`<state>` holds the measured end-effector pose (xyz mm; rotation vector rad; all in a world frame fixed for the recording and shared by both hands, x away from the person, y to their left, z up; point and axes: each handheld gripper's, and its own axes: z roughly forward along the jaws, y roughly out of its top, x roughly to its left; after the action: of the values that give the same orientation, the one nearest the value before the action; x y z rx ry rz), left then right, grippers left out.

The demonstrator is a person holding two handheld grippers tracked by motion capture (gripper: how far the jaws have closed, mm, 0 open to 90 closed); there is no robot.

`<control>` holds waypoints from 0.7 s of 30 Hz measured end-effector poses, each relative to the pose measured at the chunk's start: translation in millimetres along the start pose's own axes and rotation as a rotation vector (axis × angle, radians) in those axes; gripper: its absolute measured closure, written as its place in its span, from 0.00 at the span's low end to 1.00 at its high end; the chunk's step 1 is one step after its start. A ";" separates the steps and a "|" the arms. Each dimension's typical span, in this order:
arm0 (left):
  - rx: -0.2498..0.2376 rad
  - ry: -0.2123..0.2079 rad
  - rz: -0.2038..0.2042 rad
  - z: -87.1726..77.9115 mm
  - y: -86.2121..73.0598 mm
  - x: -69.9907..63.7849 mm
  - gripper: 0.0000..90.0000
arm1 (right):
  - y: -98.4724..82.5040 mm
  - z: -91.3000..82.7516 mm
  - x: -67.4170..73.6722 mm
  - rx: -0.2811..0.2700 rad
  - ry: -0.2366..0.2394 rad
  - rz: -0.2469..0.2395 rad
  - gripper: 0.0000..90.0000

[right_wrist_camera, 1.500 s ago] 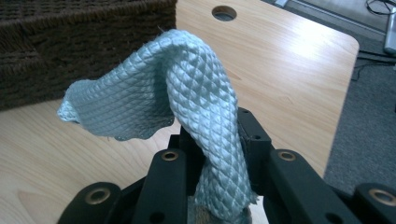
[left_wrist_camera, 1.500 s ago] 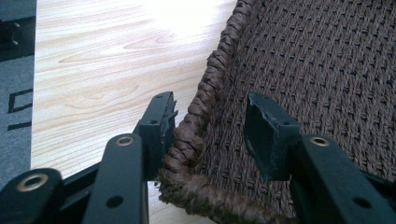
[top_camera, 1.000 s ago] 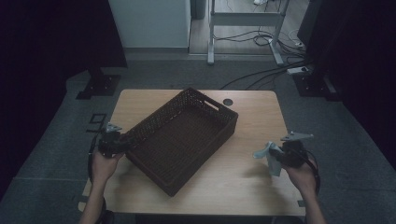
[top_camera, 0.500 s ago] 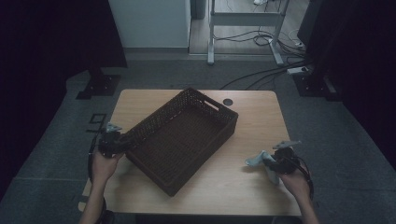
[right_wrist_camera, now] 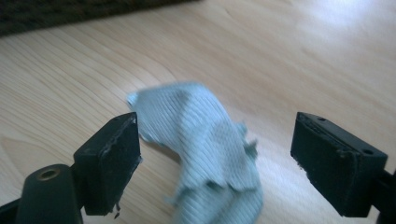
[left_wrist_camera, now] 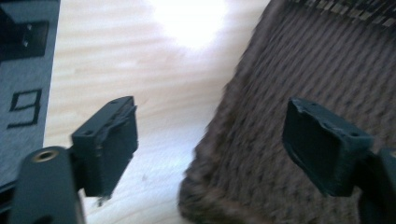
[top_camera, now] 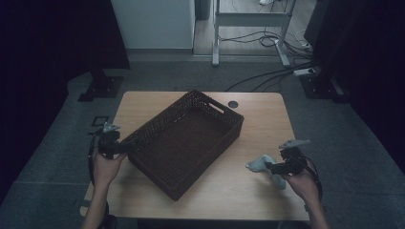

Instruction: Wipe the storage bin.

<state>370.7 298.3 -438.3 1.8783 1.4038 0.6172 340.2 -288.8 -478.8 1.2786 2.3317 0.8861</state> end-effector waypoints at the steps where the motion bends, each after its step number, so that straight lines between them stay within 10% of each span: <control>1: -0.007 0.000 0.005 -2.9 1.5 -2.1 0.16 | 3.1 -0.1 1.8 -0.004 0.007 -0.007 0.17; 21: 0.116 0.048 0.013 -24.8 -20.8 -48.7 0.09 | 43.5 23.9 18.2 -0.064 0.061 0.026 0.19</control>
<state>325.3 261.5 -436.6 1.9768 1.4876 0.6016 371.2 -247.4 -467.9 1.2752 2.3183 1.0134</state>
